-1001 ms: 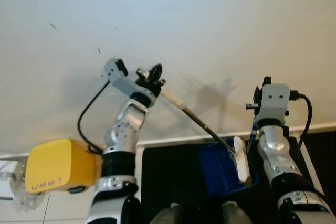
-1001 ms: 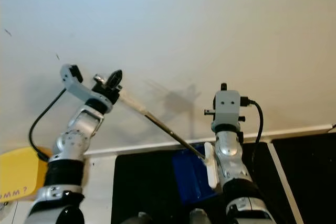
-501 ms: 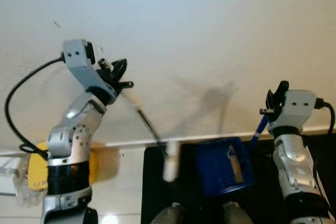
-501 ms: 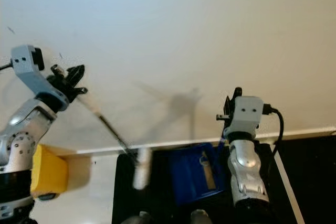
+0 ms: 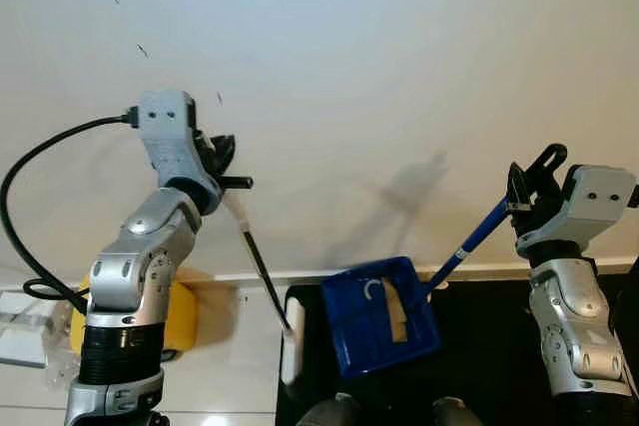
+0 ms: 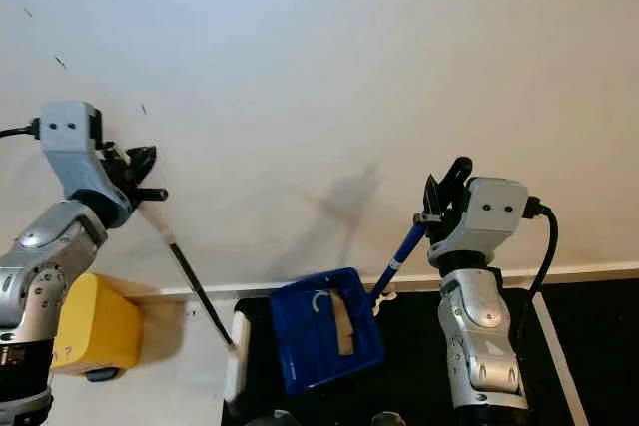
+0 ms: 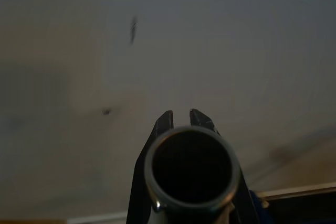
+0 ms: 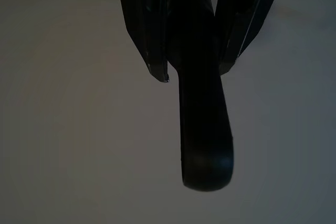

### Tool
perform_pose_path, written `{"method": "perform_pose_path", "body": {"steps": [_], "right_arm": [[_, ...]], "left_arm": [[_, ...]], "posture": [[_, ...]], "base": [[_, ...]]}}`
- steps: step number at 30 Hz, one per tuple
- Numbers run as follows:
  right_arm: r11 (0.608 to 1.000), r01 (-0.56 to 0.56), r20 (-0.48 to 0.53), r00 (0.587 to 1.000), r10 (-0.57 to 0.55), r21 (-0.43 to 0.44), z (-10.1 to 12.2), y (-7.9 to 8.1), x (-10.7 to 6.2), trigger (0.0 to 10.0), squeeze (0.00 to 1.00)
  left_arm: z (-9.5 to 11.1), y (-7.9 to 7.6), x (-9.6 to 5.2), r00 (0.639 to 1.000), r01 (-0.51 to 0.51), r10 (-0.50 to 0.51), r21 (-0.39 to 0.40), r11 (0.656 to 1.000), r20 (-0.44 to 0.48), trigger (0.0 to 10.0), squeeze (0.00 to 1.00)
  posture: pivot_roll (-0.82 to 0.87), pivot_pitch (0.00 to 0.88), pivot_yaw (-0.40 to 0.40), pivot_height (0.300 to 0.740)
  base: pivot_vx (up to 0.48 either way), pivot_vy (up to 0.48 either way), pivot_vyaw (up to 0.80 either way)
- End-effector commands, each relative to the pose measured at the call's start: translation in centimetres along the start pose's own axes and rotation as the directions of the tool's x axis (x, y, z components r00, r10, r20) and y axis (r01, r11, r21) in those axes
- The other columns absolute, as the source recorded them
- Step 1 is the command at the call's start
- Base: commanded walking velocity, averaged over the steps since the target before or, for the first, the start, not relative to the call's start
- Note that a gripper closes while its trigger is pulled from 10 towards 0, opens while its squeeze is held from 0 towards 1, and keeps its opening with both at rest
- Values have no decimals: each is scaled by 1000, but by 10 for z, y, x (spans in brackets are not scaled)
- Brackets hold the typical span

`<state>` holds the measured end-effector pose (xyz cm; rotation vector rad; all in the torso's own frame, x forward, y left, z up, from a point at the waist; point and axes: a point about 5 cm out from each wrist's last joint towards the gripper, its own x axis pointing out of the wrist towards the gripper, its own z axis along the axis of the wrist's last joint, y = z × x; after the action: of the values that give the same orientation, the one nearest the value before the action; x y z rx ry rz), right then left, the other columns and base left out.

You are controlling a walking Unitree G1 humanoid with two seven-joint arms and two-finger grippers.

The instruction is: Sweep floor

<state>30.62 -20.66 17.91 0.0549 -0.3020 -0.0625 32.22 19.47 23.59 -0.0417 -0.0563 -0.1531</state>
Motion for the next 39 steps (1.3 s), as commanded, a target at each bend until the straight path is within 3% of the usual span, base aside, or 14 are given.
{"method": "perform_pose_path", "body": {"steps": [1, 11, 21, 33, 39], "right_arm": [[1000, -6, 6, 1000, 5, 29, 3, 5, -2, 10000, 0], [999, 19, -36, 999, -17, 51, -1, 3, 0, 10000, 0], [999, 28, -52, 998, -26, 44, -4, 2, -2, 10000, 0], [999, 31, -63, 998, -29, 44, -5, 3, -2, 10000, 0], [999, 26, -65, 998, -23, 43, -5, 3, -1, 10000, 0]], "left_arm": [[-2, 5, -3, 999, -31, 30, 63, 997, 14, 10000, 0], [-6, -2, -3, 1000, -17, 15, 95, 995, 16, 10000, 0], [-10, -6, -1, 1000, -3, 2, 83, 997, 14, 10000, 0], [-11, -3, -1, 1000, -6, 5, 89, 996, 15, 10000, 0], [-11, -1, -3, 1000, -19, 18, 65, 998, 20, 10000, 0]], "posture": [[10, 160, 152, 740], [15, 161, 146, 740], [15, 166, 149, 740], [17, 168, 151, 740], [22, 171, 144, 740]], "base": [[0, 0, 0], [0, 0, 0], [0, -444, 0], [270, -393, 0], [99, -98, 0]]}}
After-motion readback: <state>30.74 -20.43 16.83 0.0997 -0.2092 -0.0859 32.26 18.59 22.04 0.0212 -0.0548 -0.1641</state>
